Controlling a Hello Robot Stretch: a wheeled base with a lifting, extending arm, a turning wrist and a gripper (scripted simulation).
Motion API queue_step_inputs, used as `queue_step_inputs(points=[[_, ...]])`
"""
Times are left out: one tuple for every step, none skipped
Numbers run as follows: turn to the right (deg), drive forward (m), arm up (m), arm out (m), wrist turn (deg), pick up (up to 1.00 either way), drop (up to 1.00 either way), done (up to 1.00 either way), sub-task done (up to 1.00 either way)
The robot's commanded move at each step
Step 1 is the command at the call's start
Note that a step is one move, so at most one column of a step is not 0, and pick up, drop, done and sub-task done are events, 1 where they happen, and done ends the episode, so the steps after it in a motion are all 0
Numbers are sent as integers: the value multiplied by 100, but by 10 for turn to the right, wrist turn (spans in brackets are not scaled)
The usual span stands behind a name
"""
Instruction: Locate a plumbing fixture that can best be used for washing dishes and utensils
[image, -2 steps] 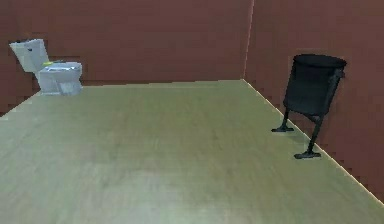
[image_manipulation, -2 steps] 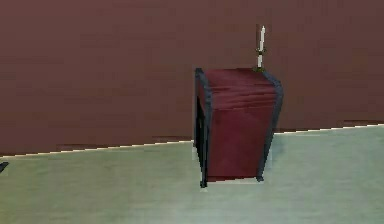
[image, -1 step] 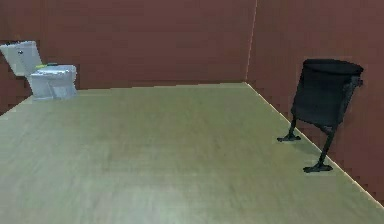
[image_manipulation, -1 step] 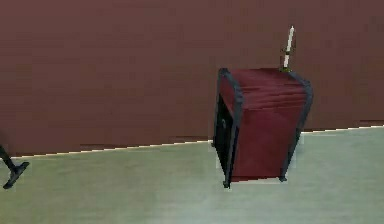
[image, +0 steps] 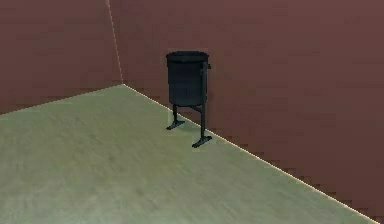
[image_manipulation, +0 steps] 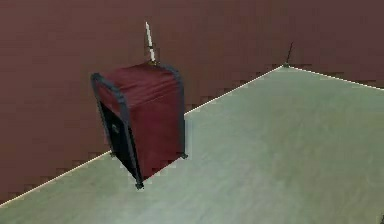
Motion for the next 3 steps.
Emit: queue_step_inputs(points=[[0, 10, 0, 0, 0, 0, 0, 0, 0], [-450, 0, 0, 0, 0, 0, 0, 0, 0], [-330, 0, 0, 0, 0, 0, 0, 0, 0]])
